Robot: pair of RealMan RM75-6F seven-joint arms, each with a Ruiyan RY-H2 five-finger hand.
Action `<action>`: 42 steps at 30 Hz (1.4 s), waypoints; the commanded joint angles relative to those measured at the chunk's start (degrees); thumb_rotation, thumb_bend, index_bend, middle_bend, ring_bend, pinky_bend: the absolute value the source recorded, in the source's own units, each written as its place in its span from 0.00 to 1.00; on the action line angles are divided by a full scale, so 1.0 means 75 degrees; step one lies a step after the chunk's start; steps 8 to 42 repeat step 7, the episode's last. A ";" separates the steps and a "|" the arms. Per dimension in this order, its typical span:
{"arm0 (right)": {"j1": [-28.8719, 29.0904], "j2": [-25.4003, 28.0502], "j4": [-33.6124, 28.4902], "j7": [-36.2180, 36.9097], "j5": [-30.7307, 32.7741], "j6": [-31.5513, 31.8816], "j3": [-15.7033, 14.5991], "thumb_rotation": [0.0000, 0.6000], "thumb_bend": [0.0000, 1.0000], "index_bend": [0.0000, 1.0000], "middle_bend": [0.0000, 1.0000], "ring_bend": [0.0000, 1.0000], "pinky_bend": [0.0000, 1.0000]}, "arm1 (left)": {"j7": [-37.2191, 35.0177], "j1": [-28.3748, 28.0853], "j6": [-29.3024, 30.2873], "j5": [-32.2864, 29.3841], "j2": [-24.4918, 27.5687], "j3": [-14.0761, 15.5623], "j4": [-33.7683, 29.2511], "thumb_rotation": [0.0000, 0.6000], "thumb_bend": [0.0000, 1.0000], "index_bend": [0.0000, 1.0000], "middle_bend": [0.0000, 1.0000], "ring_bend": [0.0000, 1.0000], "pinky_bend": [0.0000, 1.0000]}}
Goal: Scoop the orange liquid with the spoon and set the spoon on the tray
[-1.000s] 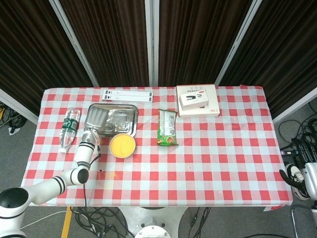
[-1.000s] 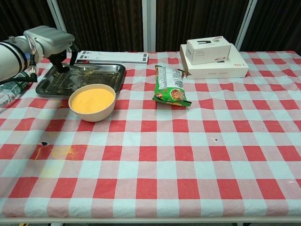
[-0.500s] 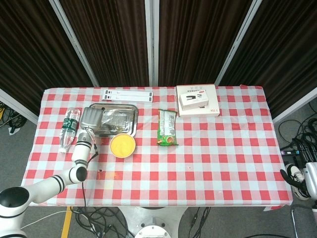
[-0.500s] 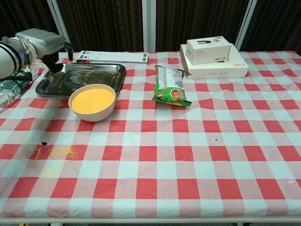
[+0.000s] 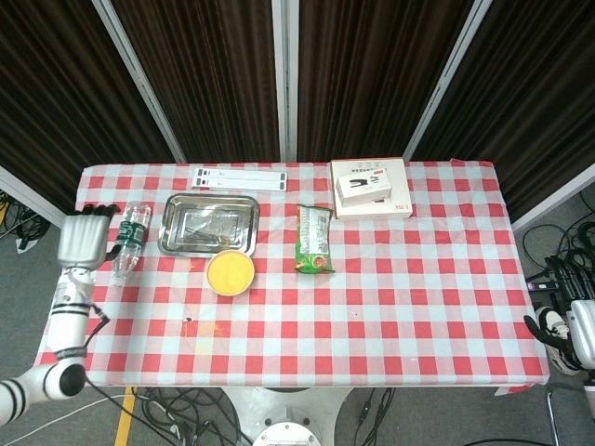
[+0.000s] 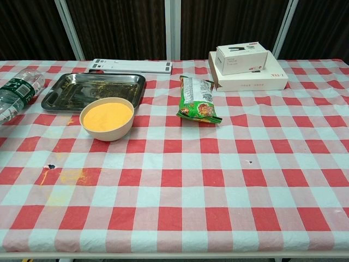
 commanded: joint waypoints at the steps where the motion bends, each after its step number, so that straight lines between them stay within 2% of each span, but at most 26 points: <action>1: 0.0034 -0.0070 0.0033 0.0011 -0.0054 -0.0010 -0.0009 1.00 0.18 0.05 0.04 0.00 0.05 | -0.0638 0.0930 0.0860 0.0734 0.0480 0.0665 -0.0626 1.00 0.23 0.34 0.41 0.26 0.35; 7: 0.0068 -0.0226 0.0041 -0.0014 -0.0249 0.0070 -0.0059 1.00 0.18 0.05 0.04 0.00 0.05 | -0.0398 0.1936 0.2000 0.1415 0.0691 0.1355 -0.1311 1.00 0.23 0.34 0.41 0.26 0.34; 42: 0.0068 -0.0226 0.0041 -0.0014 -0.0249 0.0070 -0.0059 1.00 0.18 0.05 0.04 0.00 0.05 | -0.0398 0.1936 0.2000 0.1415 0.0691 0.1355 -0.1311 1.00 0.23 0.34 0.41 0.26 0.34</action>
